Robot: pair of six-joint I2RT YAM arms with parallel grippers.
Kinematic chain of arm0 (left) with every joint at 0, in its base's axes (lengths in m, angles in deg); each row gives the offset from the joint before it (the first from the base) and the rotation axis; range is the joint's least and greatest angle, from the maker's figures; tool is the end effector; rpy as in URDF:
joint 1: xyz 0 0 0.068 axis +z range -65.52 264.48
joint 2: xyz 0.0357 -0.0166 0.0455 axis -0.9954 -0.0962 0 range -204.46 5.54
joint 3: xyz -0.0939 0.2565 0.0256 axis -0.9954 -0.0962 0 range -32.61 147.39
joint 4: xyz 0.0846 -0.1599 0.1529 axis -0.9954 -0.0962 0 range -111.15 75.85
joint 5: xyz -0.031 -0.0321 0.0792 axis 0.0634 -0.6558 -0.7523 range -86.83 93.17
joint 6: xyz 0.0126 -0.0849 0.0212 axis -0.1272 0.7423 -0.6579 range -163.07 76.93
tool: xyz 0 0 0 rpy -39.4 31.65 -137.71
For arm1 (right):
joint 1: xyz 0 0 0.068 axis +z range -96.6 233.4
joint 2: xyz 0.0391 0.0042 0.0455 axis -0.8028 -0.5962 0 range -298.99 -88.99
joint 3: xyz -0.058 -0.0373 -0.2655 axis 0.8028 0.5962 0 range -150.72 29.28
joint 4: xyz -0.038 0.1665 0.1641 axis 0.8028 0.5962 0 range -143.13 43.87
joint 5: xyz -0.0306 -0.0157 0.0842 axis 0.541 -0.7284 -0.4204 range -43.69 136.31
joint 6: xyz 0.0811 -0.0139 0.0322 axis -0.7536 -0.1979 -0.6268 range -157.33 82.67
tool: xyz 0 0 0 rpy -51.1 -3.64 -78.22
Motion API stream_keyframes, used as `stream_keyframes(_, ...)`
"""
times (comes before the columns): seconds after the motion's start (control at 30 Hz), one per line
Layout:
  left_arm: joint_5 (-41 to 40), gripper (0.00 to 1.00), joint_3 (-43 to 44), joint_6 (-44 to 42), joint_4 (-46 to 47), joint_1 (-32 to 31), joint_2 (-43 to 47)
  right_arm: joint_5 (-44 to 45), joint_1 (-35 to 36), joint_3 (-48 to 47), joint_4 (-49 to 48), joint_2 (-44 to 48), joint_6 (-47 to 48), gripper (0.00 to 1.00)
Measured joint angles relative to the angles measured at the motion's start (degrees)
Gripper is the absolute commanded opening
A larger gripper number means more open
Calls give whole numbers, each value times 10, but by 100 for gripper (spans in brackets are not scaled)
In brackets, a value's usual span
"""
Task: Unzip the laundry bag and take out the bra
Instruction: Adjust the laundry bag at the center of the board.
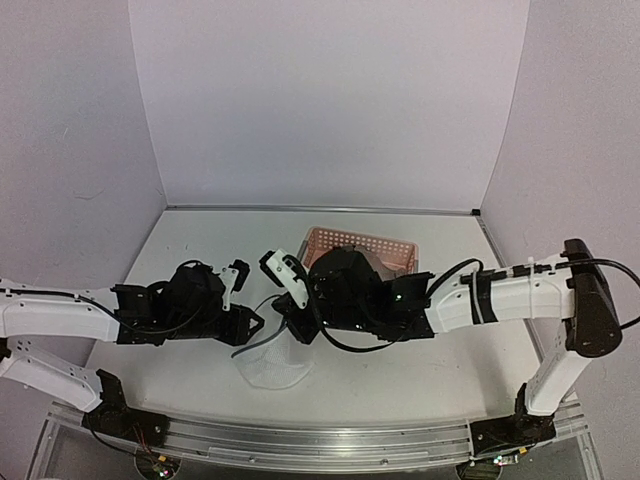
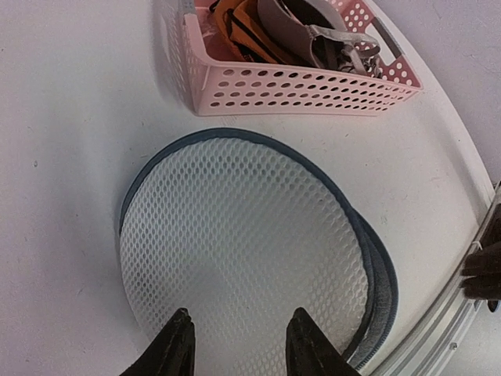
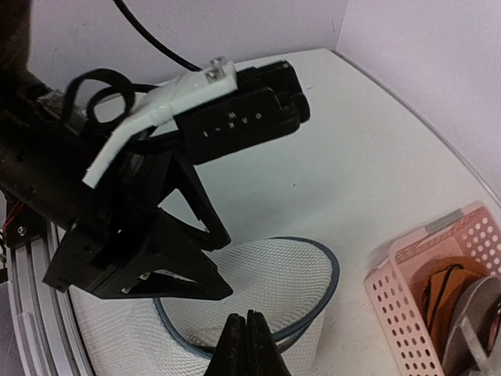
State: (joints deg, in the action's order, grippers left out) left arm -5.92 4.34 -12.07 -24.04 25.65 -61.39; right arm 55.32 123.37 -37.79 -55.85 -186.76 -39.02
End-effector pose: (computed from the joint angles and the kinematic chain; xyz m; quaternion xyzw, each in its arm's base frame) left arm 0.1408 -0.2087 0.2034 0.1846 0.8846 -0.2473 0.3496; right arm 0.1514 0.3793 0.2455 -0.4460 0.7299 0.2461 0.4558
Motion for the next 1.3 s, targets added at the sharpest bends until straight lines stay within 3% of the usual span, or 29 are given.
stream_keyframes(0.3,7,37,-30,25,16,-1,-22,-7,-14,-3,-5,-79,-73,0)
stream_keyframes(0.93,41,33,-36,42,79,-24,-142,-39,-15,203,-154,-81,-160,0)
stream_keyframes(1.3,40,37,-36,50,104,-27,-164,-49,-15,217,-204,-80,-171,0)
